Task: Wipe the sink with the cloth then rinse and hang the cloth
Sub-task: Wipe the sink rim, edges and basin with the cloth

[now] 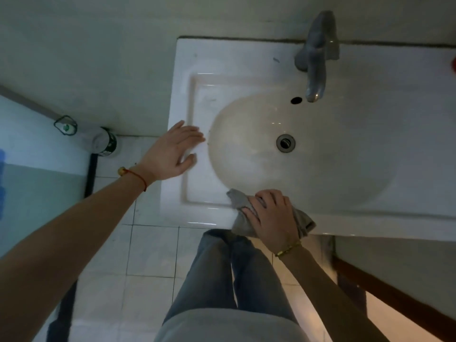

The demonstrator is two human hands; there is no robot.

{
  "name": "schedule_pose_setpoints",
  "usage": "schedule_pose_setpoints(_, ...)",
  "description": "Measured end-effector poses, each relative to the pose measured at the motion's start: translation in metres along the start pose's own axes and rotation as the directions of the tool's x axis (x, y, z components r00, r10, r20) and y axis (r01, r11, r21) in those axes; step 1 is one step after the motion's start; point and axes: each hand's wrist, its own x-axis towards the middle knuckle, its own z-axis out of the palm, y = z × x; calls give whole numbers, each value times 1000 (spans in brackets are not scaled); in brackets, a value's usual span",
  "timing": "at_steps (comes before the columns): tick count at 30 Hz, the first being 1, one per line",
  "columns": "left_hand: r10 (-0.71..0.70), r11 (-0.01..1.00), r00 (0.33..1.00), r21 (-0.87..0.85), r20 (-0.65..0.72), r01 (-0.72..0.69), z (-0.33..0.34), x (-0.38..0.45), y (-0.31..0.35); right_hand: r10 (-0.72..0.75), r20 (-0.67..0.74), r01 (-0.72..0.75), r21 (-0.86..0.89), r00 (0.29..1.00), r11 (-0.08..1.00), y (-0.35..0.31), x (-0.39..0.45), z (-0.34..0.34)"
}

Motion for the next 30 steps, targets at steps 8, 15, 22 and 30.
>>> schedule_pose_setpoints(8, -39, 997, 998, -67, -55, 35, 2, 1, 2, 87, -306, -37, 165, 948, 986, 14, 87, -20)
schedule_pose_setpoints(15, -464, 886, 812, -173, -353, 431, -2, 34, 12, 9, -566, -46, -51, 824, 998, 22, 291, -34)
schedule_pose_setpoints(22, -567, 813, 727, -121, -388, 570, 11, 40, 2, -161, -382, 92, -191, 910, 977, 51, 355, -9)
schedule_pose_setpoints(30, -592, 795, 702, -142, -396, 590, 10, 47, 3, 52, -428, -92, -74, 902, 993, 23, 354, -3)
